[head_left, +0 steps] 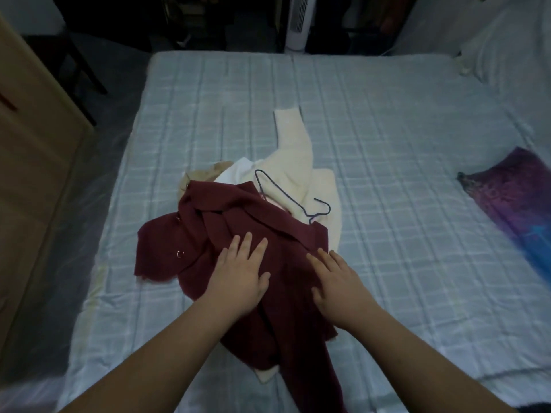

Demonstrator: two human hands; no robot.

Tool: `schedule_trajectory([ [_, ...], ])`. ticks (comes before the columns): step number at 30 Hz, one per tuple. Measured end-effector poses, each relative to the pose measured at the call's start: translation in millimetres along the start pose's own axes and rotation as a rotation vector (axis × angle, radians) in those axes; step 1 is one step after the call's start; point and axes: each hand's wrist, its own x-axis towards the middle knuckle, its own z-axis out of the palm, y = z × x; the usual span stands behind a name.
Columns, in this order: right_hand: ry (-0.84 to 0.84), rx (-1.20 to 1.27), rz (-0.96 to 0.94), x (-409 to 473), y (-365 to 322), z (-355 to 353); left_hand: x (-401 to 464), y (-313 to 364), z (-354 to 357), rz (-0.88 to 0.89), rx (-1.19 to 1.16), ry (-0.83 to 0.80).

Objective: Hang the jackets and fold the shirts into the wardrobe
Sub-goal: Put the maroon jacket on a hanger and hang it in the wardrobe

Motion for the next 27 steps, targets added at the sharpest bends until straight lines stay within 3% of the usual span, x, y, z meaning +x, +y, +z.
schedule_trajectory([
  [9,-0.193,0.328,0.212,115.2,82.5,51.6,99.1,18.7,44.2,0.011,-0.024,-0.137],
  [13,-0.170,0.566,0.312,170.9,107.0,74.2,143.7,29.6,70.3,0.011,-0.042,-0.208],
  [18,-0.196,0.692,0.508,216.5,121.5,117.3,172.0,43.2,97.0,-0.046,-0.135,-0.324],
  [22,-0.081,0.731,0.515,234.1,117.0,138.5,176.7,42.8,103.1,-0.080,-0.157,-0.354],
  [27,-0.062,1.022,0.623,244.6,106.3,149.1,178.1,38.4,92.8,-0.093,-0.176,-0.342],
])
